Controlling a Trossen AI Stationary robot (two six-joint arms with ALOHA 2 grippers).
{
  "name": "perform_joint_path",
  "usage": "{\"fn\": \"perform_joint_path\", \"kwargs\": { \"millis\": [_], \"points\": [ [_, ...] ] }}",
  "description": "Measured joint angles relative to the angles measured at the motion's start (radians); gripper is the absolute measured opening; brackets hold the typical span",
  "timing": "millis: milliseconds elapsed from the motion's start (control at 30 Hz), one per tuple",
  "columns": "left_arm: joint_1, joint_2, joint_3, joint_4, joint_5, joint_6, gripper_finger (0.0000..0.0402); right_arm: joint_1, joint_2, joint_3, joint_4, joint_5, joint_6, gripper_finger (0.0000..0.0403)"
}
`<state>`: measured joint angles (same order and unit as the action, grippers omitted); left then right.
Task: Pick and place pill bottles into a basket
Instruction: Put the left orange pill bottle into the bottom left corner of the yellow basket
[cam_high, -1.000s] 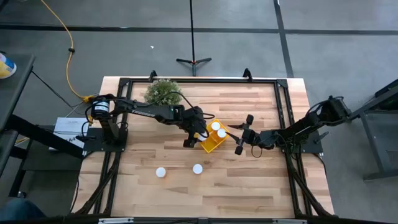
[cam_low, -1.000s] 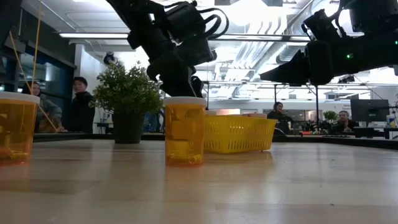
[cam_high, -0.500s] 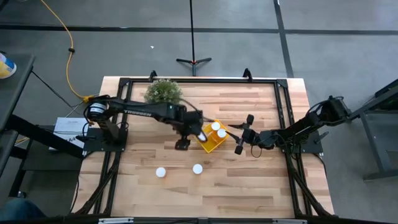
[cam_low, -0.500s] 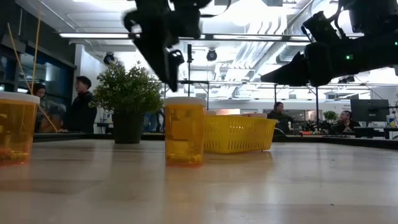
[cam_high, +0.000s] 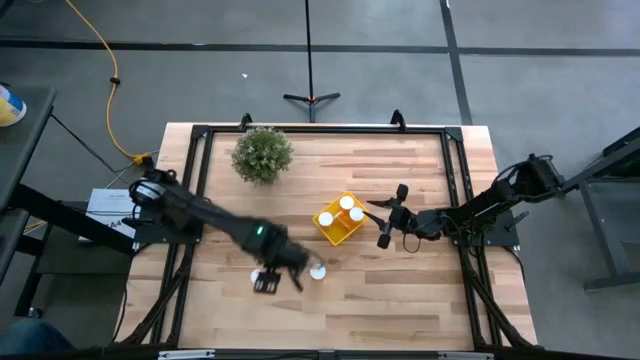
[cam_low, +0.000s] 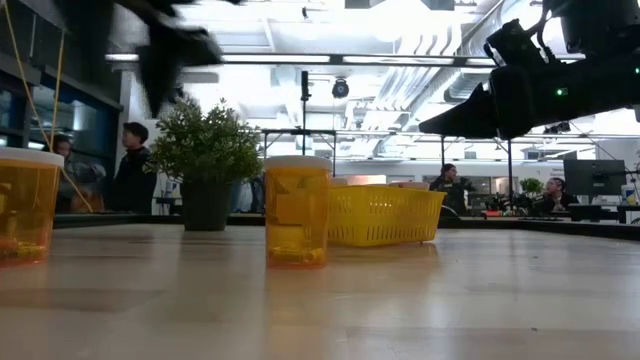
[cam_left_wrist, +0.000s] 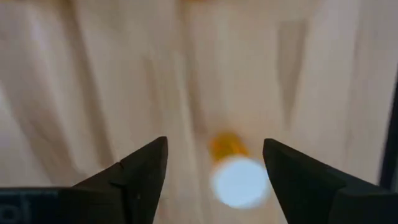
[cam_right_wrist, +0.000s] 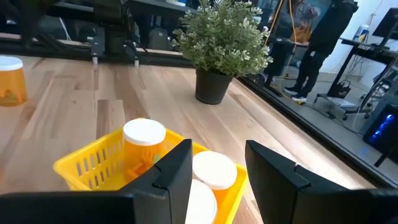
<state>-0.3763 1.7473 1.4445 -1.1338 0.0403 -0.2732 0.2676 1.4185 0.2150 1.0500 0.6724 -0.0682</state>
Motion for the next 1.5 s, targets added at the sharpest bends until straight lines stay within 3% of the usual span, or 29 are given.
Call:
{"fn": "perform_joint_path", "kwargs": {
  "millis": [267, 433, 733, 967, 1167, 1500],
  "points": [
    [-0.158, 0.0, 0.0, -0.047, -0.12, -0.264, 0.0347, 0.0, 0.0, 0.0, -0.001, -0.023, 0.017, 0.014],
    [-0.195, 0.006, 0.0, -0.037, -0.127, -0.351, 0.0395, 0.0, 0.0, 0.0, 0.0, -0.023, 0.027, 0.014],
    [-0.2, 0.006, -0.039, 0.008, -0.112, -0.407, 0.0362, 0.0, 0.0, 0.0, -0.008, -0.026, 0.028, 0.014],
    [-0.2, 0.007, -0.109, -0.034, -0.103, -0.443, 0.0361, 0.0, 0.0, 0.0, -0.016, -0.027, 0.028, 0.014],
    [-0.2, 0.006, -0.164, 0.096, -0.079, -0.418, 0.036, 0.0, 0.0, 0.0, -0.021, -0.028, 0.045, 0.014],
    [-0.199, 0.007, -0.198, 0.075, -0.1, -0.427, 0.036, 0.0, 0.0, 0.0, -0.023, -0.029, 0.045, 0.014]
  ]
}}
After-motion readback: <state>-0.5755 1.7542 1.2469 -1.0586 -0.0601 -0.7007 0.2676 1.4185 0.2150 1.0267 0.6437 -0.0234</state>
